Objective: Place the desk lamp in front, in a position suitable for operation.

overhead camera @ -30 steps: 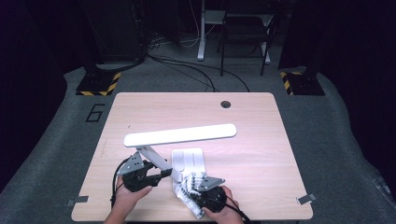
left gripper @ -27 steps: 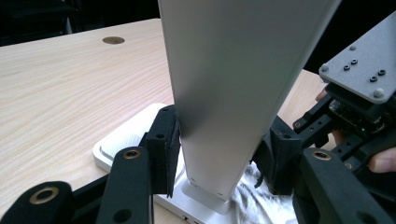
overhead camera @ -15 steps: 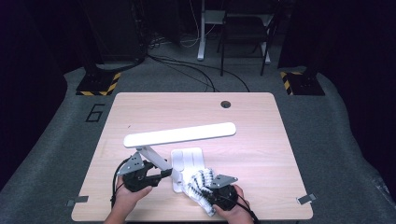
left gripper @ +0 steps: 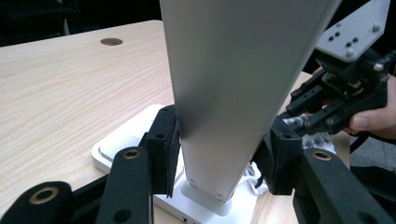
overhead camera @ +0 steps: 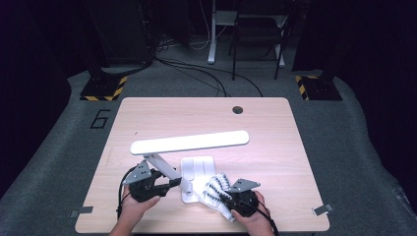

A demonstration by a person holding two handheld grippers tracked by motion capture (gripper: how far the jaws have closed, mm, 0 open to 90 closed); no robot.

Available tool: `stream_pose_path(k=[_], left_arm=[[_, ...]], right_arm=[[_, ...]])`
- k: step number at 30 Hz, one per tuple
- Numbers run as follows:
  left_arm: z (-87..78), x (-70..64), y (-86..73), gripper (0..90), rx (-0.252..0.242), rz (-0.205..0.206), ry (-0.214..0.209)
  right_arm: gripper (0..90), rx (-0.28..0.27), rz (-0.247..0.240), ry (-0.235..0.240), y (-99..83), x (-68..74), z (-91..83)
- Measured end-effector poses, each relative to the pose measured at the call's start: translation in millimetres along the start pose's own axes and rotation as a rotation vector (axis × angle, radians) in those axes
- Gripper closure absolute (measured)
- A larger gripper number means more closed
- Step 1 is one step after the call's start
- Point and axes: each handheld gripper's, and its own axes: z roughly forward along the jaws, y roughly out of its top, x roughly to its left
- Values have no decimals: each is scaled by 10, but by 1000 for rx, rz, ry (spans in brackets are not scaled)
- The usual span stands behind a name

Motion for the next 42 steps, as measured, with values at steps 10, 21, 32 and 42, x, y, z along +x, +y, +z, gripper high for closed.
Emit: stream_pose_path(k=[10,21,32,42], left_arm=[[-4,2,2,550,5,4,-5],[-8,12,0,549,7,2,-9],[-2,50,3,540,0,-26,-33],[-51,92,98,488,-15,-27,-48]], right_arm=[[774,-90,3,10,335,-97,-130],[773,-104,-35,29,716,-214,8],[772,-79,-30,48,890,-183,283],[769,-37,-48,55,935,-154,498]])
